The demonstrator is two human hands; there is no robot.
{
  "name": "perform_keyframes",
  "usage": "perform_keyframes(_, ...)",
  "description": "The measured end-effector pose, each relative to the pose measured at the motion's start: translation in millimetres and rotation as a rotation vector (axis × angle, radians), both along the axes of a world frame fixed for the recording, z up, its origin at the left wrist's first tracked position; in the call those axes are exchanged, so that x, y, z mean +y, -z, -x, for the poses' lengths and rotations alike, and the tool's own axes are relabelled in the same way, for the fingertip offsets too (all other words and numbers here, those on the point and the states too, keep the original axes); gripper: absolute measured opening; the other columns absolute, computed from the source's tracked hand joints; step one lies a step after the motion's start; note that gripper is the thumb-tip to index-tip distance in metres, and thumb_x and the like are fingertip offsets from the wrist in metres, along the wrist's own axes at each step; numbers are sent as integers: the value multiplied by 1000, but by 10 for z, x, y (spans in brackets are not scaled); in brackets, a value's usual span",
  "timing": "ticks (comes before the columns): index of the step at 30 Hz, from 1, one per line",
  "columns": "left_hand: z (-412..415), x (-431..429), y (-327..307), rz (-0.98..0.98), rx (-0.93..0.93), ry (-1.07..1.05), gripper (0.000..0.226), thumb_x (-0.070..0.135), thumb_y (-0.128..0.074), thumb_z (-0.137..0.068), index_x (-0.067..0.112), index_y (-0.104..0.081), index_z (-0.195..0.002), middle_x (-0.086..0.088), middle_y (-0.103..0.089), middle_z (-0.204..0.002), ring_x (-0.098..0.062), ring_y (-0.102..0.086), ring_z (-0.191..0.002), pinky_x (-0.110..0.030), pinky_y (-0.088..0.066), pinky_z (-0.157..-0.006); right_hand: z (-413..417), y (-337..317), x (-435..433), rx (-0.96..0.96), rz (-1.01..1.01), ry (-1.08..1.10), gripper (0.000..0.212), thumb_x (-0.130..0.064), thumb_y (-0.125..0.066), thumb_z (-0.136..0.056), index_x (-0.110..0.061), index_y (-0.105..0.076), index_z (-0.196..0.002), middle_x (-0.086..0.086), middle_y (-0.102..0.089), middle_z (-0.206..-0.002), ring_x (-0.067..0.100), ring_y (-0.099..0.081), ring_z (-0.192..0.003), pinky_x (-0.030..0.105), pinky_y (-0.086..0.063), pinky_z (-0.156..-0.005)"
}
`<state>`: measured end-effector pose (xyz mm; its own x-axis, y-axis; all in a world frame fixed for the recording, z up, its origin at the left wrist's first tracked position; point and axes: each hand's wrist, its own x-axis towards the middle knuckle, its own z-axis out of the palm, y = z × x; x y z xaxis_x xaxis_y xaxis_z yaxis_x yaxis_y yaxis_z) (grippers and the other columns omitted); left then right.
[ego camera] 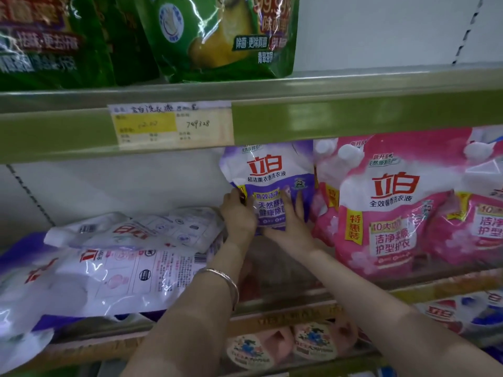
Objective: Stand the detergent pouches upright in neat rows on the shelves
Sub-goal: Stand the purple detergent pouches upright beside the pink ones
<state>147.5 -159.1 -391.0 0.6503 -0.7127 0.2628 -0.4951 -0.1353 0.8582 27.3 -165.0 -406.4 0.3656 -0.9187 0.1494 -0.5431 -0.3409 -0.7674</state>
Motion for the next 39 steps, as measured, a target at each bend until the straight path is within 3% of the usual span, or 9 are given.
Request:
perform_keyframes(5, 88, 127, 0, 74, -32, -112, 20, 12, -52, -91, -5, -57, -102, -25, -52, -107, -40, -51, -98, -42, -40, -87, 36, -73, -37, -139, -58, -134, 99, -22, -76, -75, -30, -10, -149, -2, 8, -159, 15, 8, -146, 42, -15, -117)
perform_keyframes(9, 109, 166, -10, 105, -13, -144, 21, 14, -53, -90, -2, -58, -104, -25, -51, -108, -40, -51, -99, -40, -39, -87, 34, -131, -39, -143, -86, -171, 107, -31, -79, -64, -30, -12, -149, -3, 5, -159, 13, 6, -146, 33, -12, -116)
perform_keyframes(11, 122, 185, -24, 135, 36, -164, 22, 14, -53, -91, -3, -58, -104, -26, -51, -110, -39, -51, -101, -36, -38, -87, 63, -148, -55, -162, -89, -180, 105, -26, -81, -68, -29, -14, -148, -2, 4, -159, 13, 3, -146, 27, -14, -113)
perform_keyframes(16, 79, 195, 40, 180, 146, -150, 30, 12, -35, -98, -1, -61, -107, -24, -59, -111, -36, -52, -107, -36, -40, -89, 60, -38, -101, -195, -81, -222, 104, -14, -79, -71, -31, -12, -148, -4, 6, -159, 0, 5, -139, 21, -12, -108)
perform_keyframes(19, 56, 181, 99, 159, 124, -95, 30, 7, -38, -96, 0, -60, -115, -20, -63, -116, -33, -58, -107, -31, -44, -86, 40, 104, -100, -138, -29, -204, 100, -15, -74, -76, -34, -7, -148, -2, 13, -158, 11, 7, -144, 23, -16, -107)
perform_keyframes(22, -6, 138, 146, 167, 86, -85, 25, 5, -43, -94, -1, -63, -109, -19, -67, -110, -30, -62, -99, -23, -37, -74, 48, 207, -57, -71, 13, -176, 93, -16, -69, -81, -34, -8, -148, 6, 17, -157, 23, -4, -146, 26, -27, -107)
perform_keyframes(28, -58, 31, 125, 139, 136, -170, 19, 5, -42, -95, -2, -59, -87, -26, -66, -100, -27, -54, -82, -25, -30, -67, 51, 297, -27, -62, 49, -208, 94, -12, -68, -81, -39, -6, -147, 7, 21, -156, 27, -14, -145, 30, -33, -108)
perform_keyframes(33, -91, 64, 111, 147, 173, -252, 23, 1, -35, -95, 5, -40, -73, -31, -60, -101, -28, -51, -82, -28, -28, -66, -27, 338, 9, -70, 32, -243, 99, -19, -71, -80, -43, -2, -147, 2, 24, -155, 26, -4, -147, 36, -30, -113)
perform_keyframes(39, -112, 18, 94, 115, 194, -304, 23, 2, -35, -95, -11, -54, -100, -32, -59, -112, -39, -56, -103, -41, -40, -82, -72, 296, 95, -39, 4, -249, 100, -3, -64, -81, -43, 1, -146, 6, 31, -153, 29, -1, -147, 39, -31, -113)
